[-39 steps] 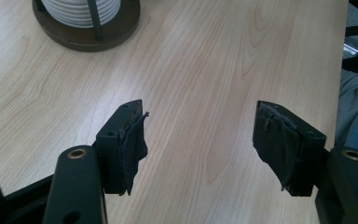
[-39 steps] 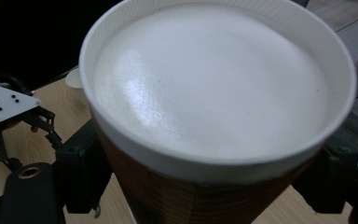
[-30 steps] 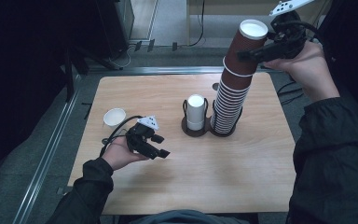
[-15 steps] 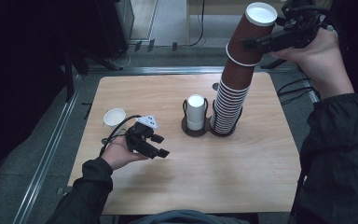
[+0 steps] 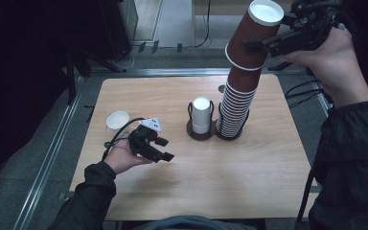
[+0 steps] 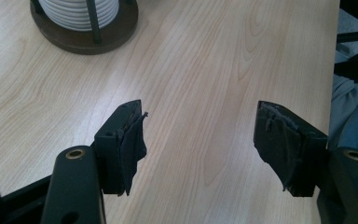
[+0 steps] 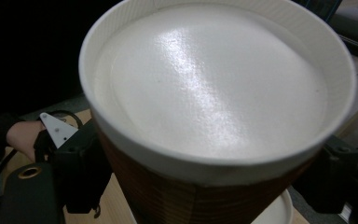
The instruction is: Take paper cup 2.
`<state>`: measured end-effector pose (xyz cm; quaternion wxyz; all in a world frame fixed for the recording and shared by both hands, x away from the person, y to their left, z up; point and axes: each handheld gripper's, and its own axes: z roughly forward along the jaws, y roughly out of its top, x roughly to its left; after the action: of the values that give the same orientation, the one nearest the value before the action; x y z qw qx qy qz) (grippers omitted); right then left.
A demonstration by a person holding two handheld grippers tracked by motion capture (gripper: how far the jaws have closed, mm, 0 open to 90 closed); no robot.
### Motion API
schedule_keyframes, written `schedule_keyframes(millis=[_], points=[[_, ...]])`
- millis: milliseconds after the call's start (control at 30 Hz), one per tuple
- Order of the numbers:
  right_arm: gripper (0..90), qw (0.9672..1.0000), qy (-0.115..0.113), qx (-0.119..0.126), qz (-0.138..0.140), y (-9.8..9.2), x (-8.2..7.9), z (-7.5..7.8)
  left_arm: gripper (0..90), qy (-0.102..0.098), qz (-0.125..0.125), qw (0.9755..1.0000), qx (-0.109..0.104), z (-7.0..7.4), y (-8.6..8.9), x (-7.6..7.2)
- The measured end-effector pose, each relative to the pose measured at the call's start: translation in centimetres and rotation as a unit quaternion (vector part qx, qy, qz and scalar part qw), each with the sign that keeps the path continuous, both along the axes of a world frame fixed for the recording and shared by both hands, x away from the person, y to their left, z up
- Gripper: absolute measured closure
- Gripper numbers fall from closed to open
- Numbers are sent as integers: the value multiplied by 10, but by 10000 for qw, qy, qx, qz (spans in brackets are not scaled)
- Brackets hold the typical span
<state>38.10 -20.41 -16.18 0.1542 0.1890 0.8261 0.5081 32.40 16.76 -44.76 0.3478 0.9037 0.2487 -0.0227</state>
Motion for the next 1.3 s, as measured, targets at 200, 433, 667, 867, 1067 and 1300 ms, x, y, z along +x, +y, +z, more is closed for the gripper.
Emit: schedule_keyframes(millis=[200,433,667,867,1067,1300], points=[[174,9995,88,-17,305,12,-12,-11,329,-7,20,10000,-2,0,0,0],[174,9986,188,-99,485,22,-22,-28,327,99,31,9999,-85,3,2,1],[173,9976,291,-151,607,26,-30,-50,288,186,52,9997,-166,6,3,1],[173,9969,349,-170,685,27,-35,-64,226,198,57,9995,-226,6,2,1],[172,9957,404,-195,808,31,-42,-86,228,110,2,9998,-186,7,-2,-1],[173,9938,599,-300,892,34,-47,-122,226,34,-34,9996,-287,8,-1,-3]])
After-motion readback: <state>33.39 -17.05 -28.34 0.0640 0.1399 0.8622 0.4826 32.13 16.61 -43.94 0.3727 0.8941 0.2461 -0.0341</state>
